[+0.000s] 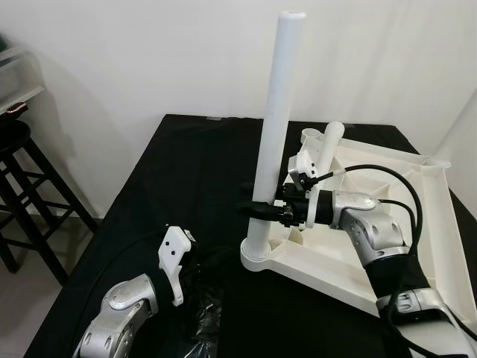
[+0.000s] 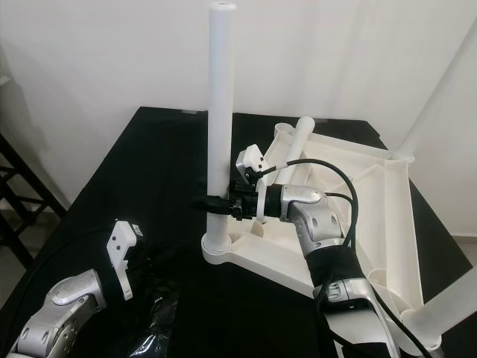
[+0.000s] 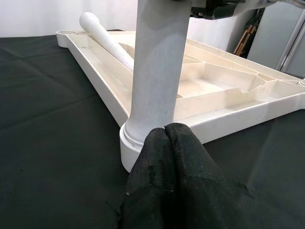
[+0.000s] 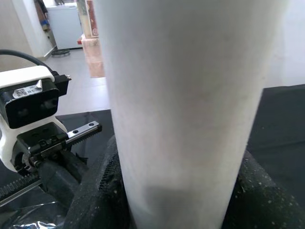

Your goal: Building children table

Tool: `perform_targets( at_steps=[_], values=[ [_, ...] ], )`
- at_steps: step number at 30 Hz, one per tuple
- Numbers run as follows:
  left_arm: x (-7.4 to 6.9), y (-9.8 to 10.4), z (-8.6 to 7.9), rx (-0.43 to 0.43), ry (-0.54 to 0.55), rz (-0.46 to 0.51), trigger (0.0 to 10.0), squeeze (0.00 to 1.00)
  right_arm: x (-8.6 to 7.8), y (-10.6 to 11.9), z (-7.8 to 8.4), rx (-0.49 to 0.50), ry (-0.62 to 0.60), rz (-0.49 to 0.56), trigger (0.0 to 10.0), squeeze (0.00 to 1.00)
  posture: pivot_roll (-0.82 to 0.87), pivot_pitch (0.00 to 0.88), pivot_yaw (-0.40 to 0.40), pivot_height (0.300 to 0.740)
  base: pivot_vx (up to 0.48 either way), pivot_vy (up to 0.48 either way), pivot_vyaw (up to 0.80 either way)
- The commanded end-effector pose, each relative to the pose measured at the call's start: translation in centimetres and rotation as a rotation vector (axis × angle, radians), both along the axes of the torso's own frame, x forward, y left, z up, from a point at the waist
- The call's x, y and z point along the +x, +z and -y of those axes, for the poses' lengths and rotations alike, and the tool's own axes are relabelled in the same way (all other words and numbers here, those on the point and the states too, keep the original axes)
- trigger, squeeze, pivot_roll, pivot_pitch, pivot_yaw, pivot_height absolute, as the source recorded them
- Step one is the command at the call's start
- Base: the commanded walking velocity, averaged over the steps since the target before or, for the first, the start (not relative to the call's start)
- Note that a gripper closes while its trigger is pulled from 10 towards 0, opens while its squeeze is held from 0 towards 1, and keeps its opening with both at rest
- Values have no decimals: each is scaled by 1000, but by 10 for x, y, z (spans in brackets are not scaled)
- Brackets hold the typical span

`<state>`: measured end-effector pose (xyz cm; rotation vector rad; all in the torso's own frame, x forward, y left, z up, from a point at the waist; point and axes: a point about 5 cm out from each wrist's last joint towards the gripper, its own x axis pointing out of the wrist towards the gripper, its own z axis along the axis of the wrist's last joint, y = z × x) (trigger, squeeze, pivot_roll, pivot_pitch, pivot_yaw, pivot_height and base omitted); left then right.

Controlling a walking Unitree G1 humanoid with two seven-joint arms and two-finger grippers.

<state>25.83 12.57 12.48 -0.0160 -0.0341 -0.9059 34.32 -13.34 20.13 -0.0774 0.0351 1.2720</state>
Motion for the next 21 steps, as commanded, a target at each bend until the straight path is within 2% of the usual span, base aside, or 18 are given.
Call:
perform_targets(
  at_steps=[1,6,7,8,9,10,12,13,15,16,21],
  values=[
    [-1,-1,0,11,-2,-6,10000,0,-6,-17,2,-16,-34,-34,0,0,-65,33,-50,740,0,0,0],
    [-1,0,-1,10,-2,-6,10000,0,-18,-34,1,-39,-115,-54,0,0,-68,38,-56,740,0,0,0],
    [-1,0,-1,12,-2,-6,10000,0,-25,-47,-4,-40,-252,-86,0,0,-60,42,-70,740,0,0,0],
    [-1,0,-1,12,-2,-6,10000,0,-25,-47,-4,-40,-252,-86,0,0,-60,42,-70,740,0,0,0],
    [-1,0,-2,14,-3,-5,10000,0,-29,-60,-13,20,-483,-153,0,0,-69,43,-66,740,0,0,0],
    [0,0,-3,17,-3,-6,10000,0,-38,-60,-18,-51,-639,-63,0,0,-70,50,-54,740,0,0,0],
    [0,0,-3,17,-3,-6,10000,0,-38,-60,-18,-51,-639,-63,0,0,-70,50,-54,740,0,0,0],
    [0,-1,-4,19,-5,-8,10000,0,-44,-61,-22,-14,-713,-111,0,0,-106,37,-24,740,0,0,0],
    [1,-1,-4,14,-11,-14,10000,0,-46,-68,-22,-42,-747,-131,0,0,-77,36,-42,740,0,0,0],
    [3,-1,-5,30,-18,-12,10000,0,-44,-68,-29,-43,-698,-116,0,0,-77,37,-44,740,0,0,0],
    [3,-1,-5,18,1,-14,10000,0,-43,-69,-28,-14,-685,-142,0,0,-78,39,-33,740,0,0,0]
  ],
)
